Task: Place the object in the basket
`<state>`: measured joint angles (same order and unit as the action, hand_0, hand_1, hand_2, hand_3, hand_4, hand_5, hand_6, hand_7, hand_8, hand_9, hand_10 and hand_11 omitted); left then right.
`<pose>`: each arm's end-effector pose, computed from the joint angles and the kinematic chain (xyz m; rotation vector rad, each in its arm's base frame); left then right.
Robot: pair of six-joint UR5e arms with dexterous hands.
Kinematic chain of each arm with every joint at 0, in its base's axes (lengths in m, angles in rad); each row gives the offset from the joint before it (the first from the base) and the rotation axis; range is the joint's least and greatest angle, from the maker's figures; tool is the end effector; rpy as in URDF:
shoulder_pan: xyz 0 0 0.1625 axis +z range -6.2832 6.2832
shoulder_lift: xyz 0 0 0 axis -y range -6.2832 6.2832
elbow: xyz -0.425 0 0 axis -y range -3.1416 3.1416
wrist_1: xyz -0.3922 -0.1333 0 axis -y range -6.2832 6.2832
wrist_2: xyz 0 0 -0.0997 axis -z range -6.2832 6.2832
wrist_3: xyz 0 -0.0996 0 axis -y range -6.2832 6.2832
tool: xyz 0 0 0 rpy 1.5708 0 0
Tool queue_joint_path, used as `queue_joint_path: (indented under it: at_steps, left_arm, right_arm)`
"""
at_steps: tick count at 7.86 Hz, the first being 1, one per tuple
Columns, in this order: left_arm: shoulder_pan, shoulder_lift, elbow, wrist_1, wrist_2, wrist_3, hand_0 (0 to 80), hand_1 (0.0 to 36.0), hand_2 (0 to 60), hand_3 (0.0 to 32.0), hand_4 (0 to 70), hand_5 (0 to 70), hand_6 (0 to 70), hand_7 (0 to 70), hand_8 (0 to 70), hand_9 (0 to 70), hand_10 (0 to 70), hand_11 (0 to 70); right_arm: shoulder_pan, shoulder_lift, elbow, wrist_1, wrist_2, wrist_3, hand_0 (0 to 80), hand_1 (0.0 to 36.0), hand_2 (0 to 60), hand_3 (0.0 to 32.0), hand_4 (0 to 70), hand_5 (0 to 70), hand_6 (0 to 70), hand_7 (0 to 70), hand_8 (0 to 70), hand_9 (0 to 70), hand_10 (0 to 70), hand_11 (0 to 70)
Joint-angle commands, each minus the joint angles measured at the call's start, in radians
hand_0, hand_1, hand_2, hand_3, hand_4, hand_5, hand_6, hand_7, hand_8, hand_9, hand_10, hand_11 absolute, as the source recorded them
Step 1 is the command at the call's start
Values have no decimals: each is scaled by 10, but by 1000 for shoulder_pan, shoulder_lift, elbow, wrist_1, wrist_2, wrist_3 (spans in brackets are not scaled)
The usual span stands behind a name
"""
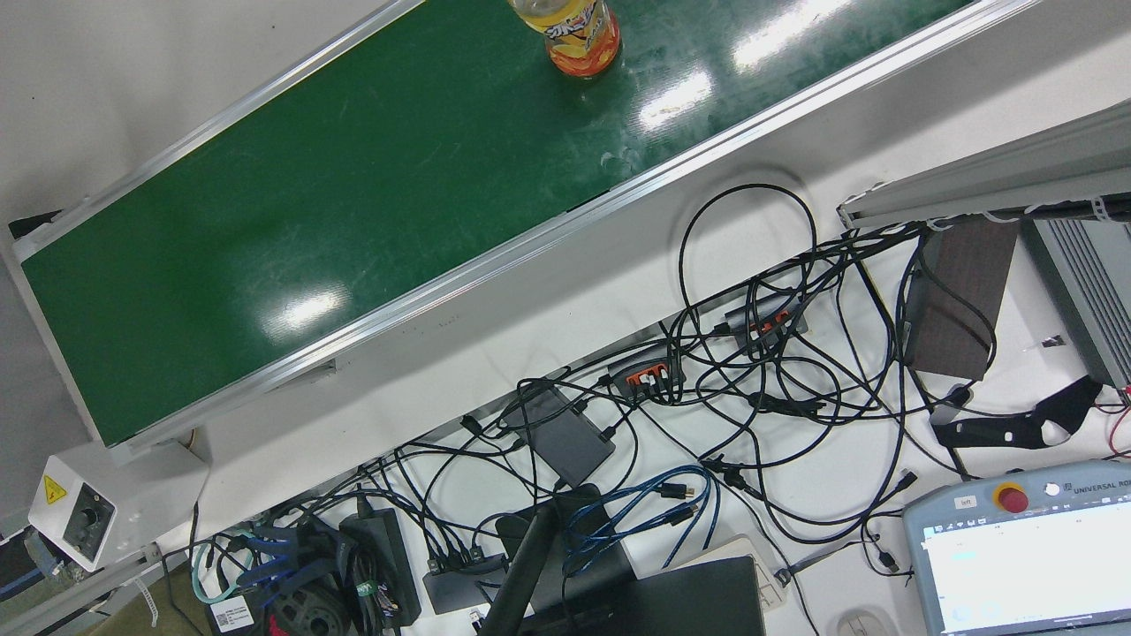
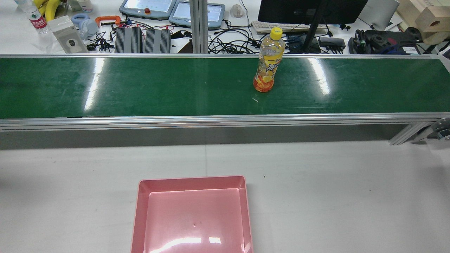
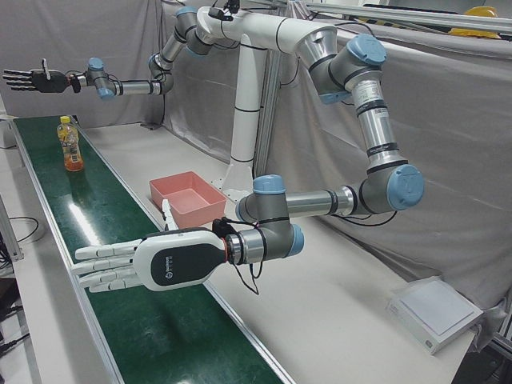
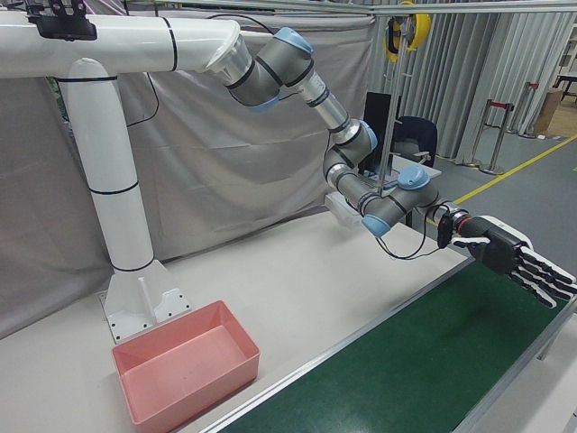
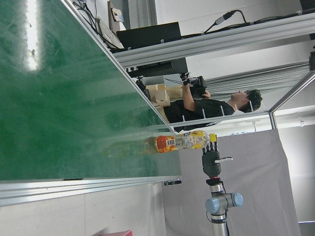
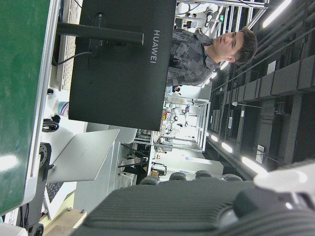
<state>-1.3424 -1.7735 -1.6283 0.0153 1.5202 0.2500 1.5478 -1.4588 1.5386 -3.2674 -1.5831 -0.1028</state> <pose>-0.0022 -0.6014 0.5505 0.0701 2.2934 -1.7540 0.1198 -0.5362 0.6577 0.0704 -2.1025 2.1976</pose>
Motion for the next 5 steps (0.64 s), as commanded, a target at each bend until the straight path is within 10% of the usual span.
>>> queue_joint_path:
  at_steps: [1, 5]
  left_arm:
    - [0, 11, 1, -2, 0, 0, 462, 83, 0, 0, 16, 46, 0, 0, 0, 0, 44, 77]
    - [5, 29, -13, -2, 2, 0, 465, 86, 0, 0, 20, 54, 0, 0, 0, 0, 47, 82]
  right_arm:
    - [0, 0, 0, 0, 0, 0, 0, 0, 0, 0, 0, 0, 0, 0, 0, 0, 0, 0]
    - [0, 0, 0, 0, 0, 0, 0, 0, 0, 0, 0, 0, 0, 0, 0, 0, 0, 0]
